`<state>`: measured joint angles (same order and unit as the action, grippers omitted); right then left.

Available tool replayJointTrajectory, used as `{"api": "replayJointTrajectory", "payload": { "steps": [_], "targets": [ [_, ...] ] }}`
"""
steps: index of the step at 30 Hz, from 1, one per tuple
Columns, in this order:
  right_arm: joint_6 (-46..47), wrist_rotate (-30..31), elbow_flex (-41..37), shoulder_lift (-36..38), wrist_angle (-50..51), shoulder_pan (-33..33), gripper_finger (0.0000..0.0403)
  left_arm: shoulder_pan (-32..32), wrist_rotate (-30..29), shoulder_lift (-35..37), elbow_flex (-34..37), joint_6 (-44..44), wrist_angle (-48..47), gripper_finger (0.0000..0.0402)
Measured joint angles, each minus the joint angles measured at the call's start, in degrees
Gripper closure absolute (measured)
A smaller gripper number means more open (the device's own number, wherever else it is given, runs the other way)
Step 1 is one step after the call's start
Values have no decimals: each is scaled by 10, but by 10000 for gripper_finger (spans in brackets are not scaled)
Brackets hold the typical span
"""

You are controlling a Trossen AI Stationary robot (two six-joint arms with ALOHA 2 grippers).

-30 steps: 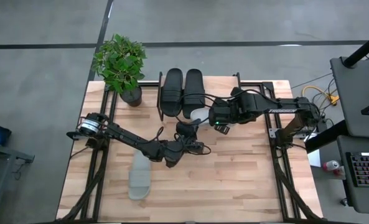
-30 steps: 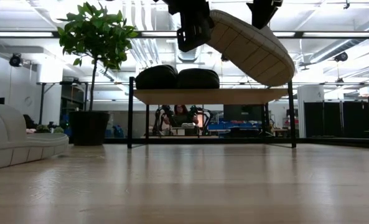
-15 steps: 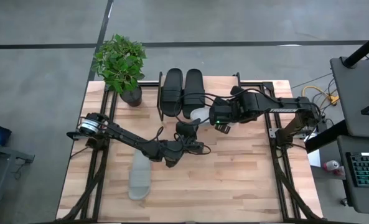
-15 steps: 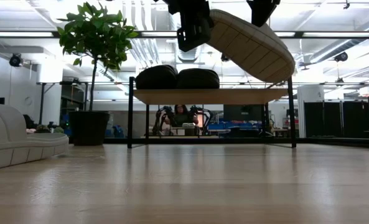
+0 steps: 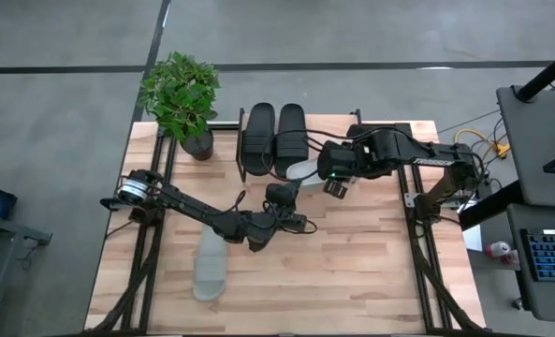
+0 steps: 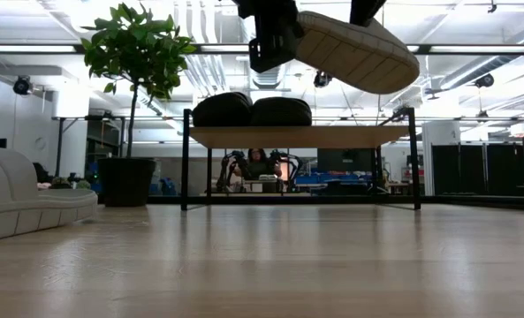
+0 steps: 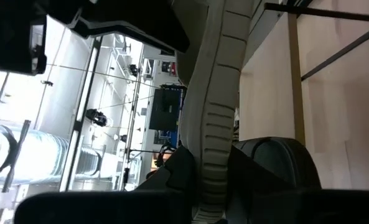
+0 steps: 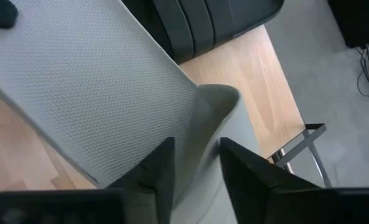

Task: Pick and place slides into the shelf
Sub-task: Put the right gray slide on the shelf

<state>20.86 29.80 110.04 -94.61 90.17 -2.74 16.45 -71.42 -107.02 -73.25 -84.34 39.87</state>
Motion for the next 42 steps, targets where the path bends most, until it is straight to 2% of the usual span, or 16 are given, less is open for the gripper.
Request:
{"api": "replayJointTrajectory", "payload": {
  "steps": [5,10,17,33,42],
  "targets": [
    [-19,-1,3,0,0,13,251,-5,4,0,0,-19,4,370],
    [-32,2,3,0,-1,29,241,-13,6,0,-1,-30,3,370],
    [-66,45,3,-1,-3,47,241,-21,8,0,-11,-36,1,370],
    [-66,43,3,-19,-1,72,242,-24,30,2,-35,-81,-3,371],
    [-63,15,3,-19,-2,95,276,-24,30,2,-34,-80,-3,371]
  ]
}}
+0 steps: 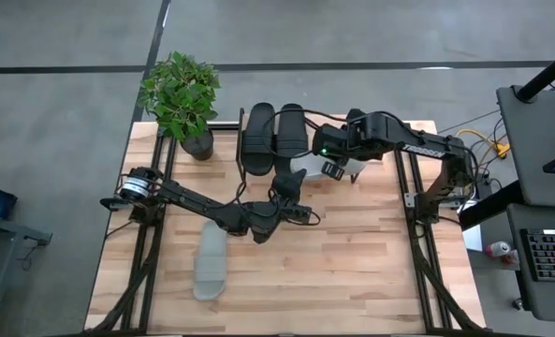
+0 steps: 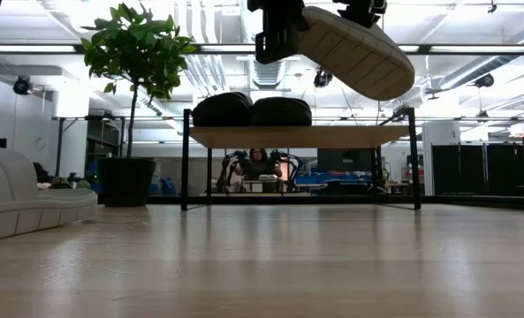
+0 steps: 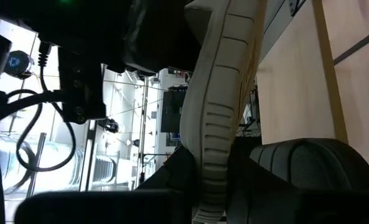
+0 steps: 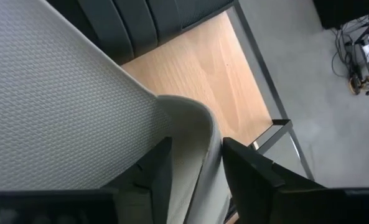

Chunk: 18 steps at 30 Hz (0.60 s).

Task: Pick and place slides into the shelf
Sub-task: Put the right gray slide on the shelf

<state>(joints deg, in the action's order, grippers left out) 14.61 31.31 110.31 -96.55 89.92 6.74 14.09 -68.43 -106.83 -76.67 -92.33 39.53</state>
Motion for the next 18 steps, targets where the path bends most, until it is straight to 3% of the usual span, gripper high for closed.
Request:
{"api": "replayJointTrajectory", "payload": {
  "steps": [12,18],
  "targets": [
    [-32,-2,-6,0,1,2,386,0,-1,1,-1,1,0,371],
    [-37,0,-6,0,1,2,392,0,-1,1,0,4,1,371]
  ]
}}
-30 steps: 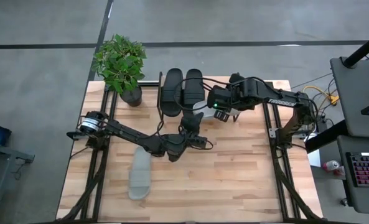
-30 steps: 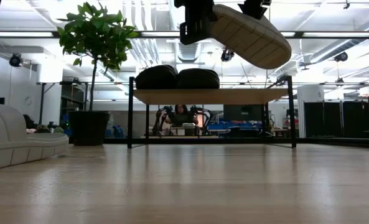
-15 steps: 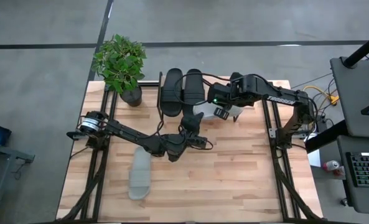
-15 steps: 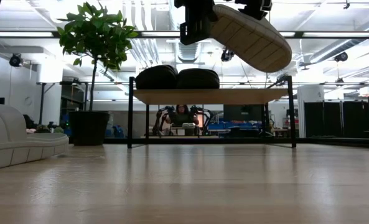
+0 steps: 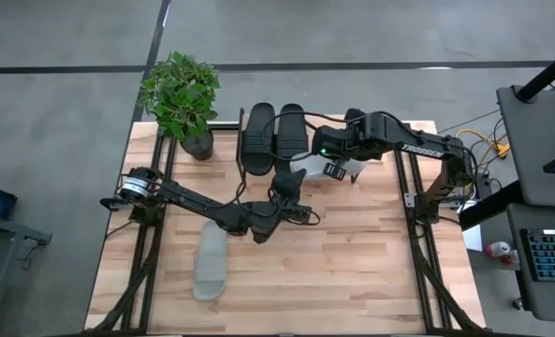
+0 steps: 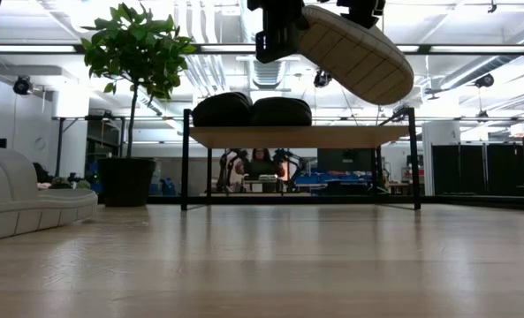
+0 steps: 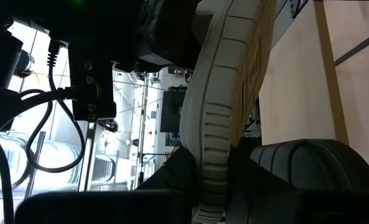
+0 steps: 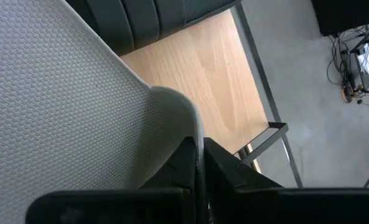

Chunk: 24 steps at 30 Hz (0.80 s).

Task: Pick and place slides into the shelf
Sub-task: Put the right gray slide on the shelf

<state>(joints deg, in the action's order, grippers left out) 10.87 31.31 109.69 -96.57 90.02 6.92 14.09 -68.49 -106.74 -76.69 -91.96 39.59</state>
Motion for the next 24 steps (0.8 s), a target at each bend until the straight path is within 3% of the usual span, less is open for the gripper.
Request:
{"api": "replayJointTrajectory", "payload": {
  "steps": [12,24],
  "targets": [
    [-17,31,16,0,-1,0,393,0,-2,1,1,15,3,369],
    [-17,37,16,0,3,-3,394,6,8,1,1,19,4,232]
  ]
}}
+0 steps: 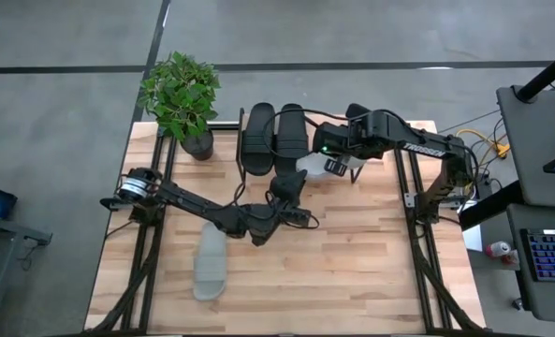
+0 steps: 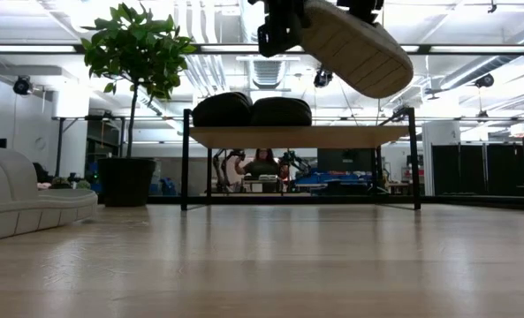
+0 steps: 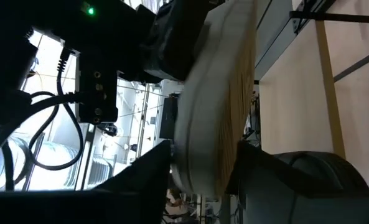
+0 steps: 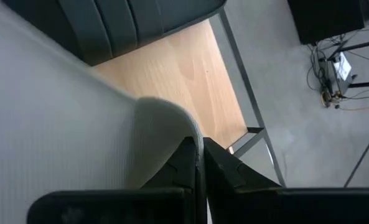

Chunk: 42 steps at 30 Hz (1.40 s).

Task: Pick and place slides into the shelf
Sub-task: Put the right gray slide on the shelf

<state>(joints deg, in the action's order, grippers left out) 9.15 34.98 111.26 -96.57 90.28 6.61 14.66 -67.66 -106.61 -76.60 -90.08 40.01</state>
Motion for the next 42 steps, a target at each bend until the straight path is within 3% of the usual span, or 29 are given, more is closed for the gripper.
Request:
{"api": "replayJointTrajectory", "payload": {
  "steps": [8,16,26,35,42],
  "targets": [
    [-9,12,0,0,-1,-1,394,14,15,0,0,18,0,173],
    [-59,15,0,1,-2,-7,394,15,15,0,0,44,0,144],
    [-107,33,0,3,-3,-11,394,17,32,0,1,64,-2,138],
    [-142,72,1,9,-6,-11,394,37,102,0,4,120,-6,138],
    [-201,73,14,11,-29,-21,395,54,102,0,9,154,-6,138]
  ]
}}
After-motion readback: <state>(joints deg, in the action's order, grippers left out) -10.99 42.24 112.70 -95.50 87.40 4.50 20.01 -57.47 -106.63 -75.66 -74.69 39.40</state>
